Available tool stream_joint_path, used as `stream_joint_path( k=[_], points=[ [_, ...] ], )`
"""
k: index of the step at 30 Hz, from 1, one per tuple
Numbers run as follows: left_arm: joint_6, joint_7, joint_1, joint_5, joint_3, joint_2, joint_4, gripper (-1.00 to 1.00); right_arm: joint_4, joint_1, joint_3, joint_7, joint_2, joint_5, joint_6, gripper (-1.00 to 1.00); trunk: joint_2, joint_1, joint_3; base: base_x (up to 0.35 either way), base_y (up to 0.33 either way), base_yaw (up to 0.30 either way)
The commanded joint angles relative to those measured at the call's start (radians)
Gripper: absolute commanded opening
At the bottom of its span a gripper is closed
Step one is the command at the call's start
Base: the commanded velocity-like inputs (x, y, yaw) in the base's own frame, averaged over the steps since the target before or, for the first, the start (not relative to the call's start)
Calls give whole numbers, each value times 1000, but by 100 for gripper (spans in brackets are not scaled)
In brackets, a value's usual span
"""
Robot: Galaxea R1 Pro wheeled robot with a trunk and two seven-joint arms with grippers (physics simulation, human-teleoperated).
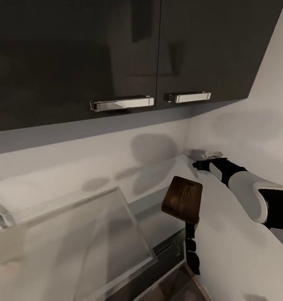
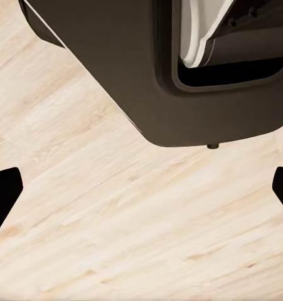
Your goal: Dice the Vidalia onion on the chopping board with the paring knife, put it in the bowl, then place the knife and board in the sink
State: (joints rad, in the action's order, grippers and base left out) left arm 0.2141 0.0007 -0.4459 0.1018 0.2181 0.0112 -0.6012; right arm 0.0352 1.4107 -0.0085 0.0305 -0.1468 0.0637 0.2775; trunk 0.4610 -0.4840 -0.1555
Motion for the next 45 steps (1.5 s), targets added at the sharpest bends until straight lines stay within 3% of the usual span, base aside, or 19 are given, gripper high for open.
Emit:
stream_joint_path(
  k=[1, 45],
  points=[
    [7, 0, 0, 10, 1, 0, -3, 100, 2, 1, -1, 3, 0, 7, 5, 100, 2, -1, -3, 0, 0, 0],
    [5, 1, 0, 10, 1, 0, 15, 100, 2, 1, -2, 3, -2, 7, 2, 100, 2, -1, -76, 0, 0, 0]
  ],
)
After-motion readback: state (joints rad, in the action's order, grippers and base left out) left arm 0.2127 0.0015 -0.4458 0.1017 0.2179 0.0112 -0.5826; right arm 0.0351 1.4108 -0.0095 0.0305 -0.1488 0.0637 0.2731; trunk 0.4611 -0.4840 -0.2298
